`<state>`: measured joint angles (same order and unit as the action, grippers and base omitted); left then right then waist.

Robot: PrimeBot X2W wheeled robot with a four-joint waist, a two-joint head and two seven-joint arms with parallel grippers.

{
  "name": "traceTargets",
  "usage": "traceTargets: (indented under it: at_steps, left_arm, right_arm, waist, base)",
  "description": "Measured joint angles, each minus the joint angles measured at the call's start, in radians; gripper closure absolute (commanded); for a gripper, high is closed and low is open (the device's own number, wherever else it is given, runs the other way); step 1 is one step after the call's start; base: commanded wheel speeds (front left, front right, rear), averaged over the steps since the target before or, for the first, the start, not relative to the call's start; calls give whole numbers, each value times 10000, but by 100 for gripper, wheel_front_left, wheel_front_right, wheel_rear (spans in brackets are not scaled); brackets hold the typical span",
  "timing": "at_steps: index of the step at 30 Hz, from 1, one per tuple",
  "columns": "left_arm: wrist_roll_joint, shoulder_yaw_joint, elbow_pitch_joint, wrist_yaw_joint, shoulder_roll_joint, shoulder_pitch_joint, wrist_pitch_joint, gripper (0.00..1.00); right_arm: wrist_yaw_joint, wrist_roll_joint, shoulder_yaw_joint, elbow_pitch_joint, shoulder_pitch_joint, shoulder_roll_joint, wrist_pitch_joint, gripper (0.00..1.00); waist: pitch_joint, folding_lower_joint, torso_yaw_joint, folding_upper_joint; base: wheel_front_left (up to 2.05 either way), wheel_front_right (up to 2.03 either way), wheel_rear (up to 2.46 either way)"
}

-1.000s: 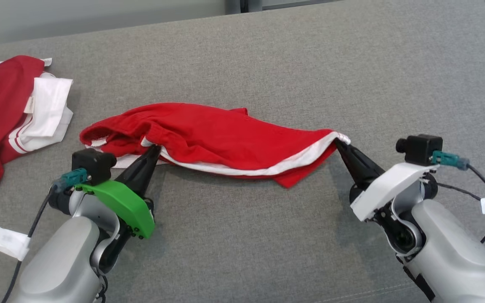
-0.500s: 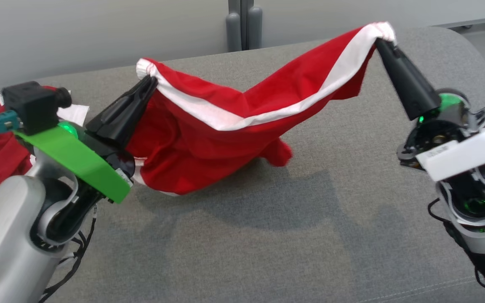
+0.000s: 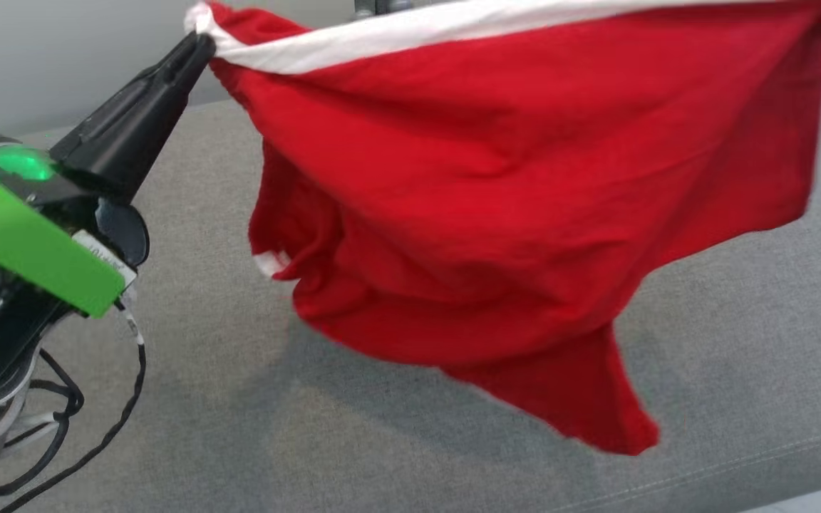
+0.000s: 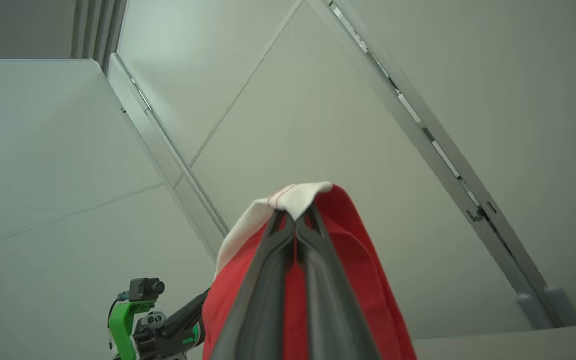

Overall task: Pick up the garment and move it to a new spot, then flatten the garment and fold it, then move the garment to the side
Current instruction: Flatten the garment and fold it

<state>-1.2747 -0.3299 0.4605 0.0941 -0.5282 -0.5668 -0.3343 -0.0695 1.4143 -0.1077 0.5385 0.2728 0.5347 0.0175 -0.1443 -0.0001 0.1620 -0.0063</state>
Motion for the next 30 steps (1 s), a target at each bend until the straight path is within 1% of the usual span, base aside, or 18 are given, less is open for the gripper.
traceTargets:
  at_steps: [1, 3, 4, 6, 8, 10, 11, 12, 13, 15, 16, 17, 20, 21, 22, 23, 27, 30]
  left_arm:
    - [0, 0, 0, 0, 0, 0, 0, 100]
    - [-337, -199, -665, 366, 29, 12, -451, 100]
    - [-360, -357, -1053, 424, 59, 23, -642, 100]
    - [-366, -802, -1795, 430, 73, 22, -1110, 100]
    - [-140, -1254, -2569, 426, 100, -83, -1511, 100]
    - [466, -1544, -3308, 424, 111, -627, -1670, 100]
    - [945, -1549, -3613, 422, 125, -1126, -1638, 100]
    - [1438, -1496, -3802, 418, 138, -1757, -1501, 100]
    - [1885, -1273, -3856, 389, 290, -2476, -1208, 100]
    - [2309, -727, -3697, 380, 911, -3912, -527, 100]
    - [2556, -408, -3264, 351, 1371, -4817, -38, 100]
    - [2709, -320, -3091, 328, 1396, -5012, 146, 100]
    - [3455, -339, -2961, 322, 970, -4774, 650, 100]
    - [3542, -362, -3081, 288, 907, -4396, 878, 100]
    - [3549, -453, -3256, 148, 909, -3824, 1135, 100]
    - [3499, -522, -3461, 113, 1011, -3102, 1429, 100]
    - [3081, -966, -4518, 111, 1674, 85, 2330, 100]
    - [3047, -1145, -4964, 17, 1758, 1618, 3066, 100]
  right_arm:
    - [0, 0, 0, 0, 0, 0, 0, 100]
    - [192, 309, -654, -675, -87, -180, 428, 100]
    - [242, 527, -1037, -968, -84, -383, 616, 100]
    - [472, 742, -1814, -1519, 89, -882, 957, 100]
    - [798, 740, -2236, -2023, 751, -1352, 1116, 100]
    - [1250, 633, -2121, -2545, 1978, -1795, 1070, 100]
    - [1551, 453, -1864, -2807, 2714, -1998, 922, 100]
    - [1791, 259, -1570, -3012, 3462, -2134, 750, 100]
    - [2004, 0, -1273, -3104, 4195, -2236, 529, 100]
    - [2017, -500, -874, -3010, 5396, -2253, 174, 100]
    - [1893, -796, -692, -2801, 6154, -2240, -102, 100]
    - [1827, -865, -717, -2729, 6349, -2245, -148, 100]
    - [1716, -1078, -1198, -2918, 6230, -2255, -171, 100]
    - [1662, -1145, -1415, -3156, 5968, -2293, -173, 100]
    - [1569, -1200, -1659, -3478, 5547, -2311, -173, 100]
    - [1486, -1267, -1875, -3829, 4995, -2320, -174, 100]
    - [1396, -1254, -2265, -5137, 2349, -2397, -272, 100]
    - [1126, -1191, -2449, -5634, 1006, -2255, -276, 100]
  waist:
    - [0, 0, 0, 0]
    - [-222, 0, 17, 0]
    - [-336, 0, 24, 0]
    - [-577, 0, 31, 0]
    - [-825, 0, 30, 0]
    - [-1080, 0, 20, 0]
    - [-1207, 0, 12, 0]
    - [-1335, 0, 1, 0]
    - [-1467, 0, -12, 0]
    - [-1726, 0, -41, 0]
    - [-1984, 0, -76, 0]
    - [-2119, 0, -92, 0]
    - [-2516, 0, -116, 0]
    - [-2636, 0, -115, 0]
    - [-2747, 0, -109, 0]
    - [-2836, 1, -97, 0]
    - [-2915, 1, -4, 0]
    - [-2766, 1, 10, 0]
  base:
    - [0, 0, 0]
    - [0, 0, 0]
    - [0, 0, 0]
    - [0, 0, 0]
    - [0, 0, 0]
    - [0, 0, 0]
    - [0, 0, 0]
    - [0, 0, 0]
    - [0, 0, 0]
    - [0, 0, 0]
    - [0, 0, 0]
    - [0, 0, 0]
    - [0, 0, 0]
    - [0, 0, 0]
    - [0, 0, 0]
    - [0, 0, 0]
    - [0, 0, 0]
    - [0, 0, 0]
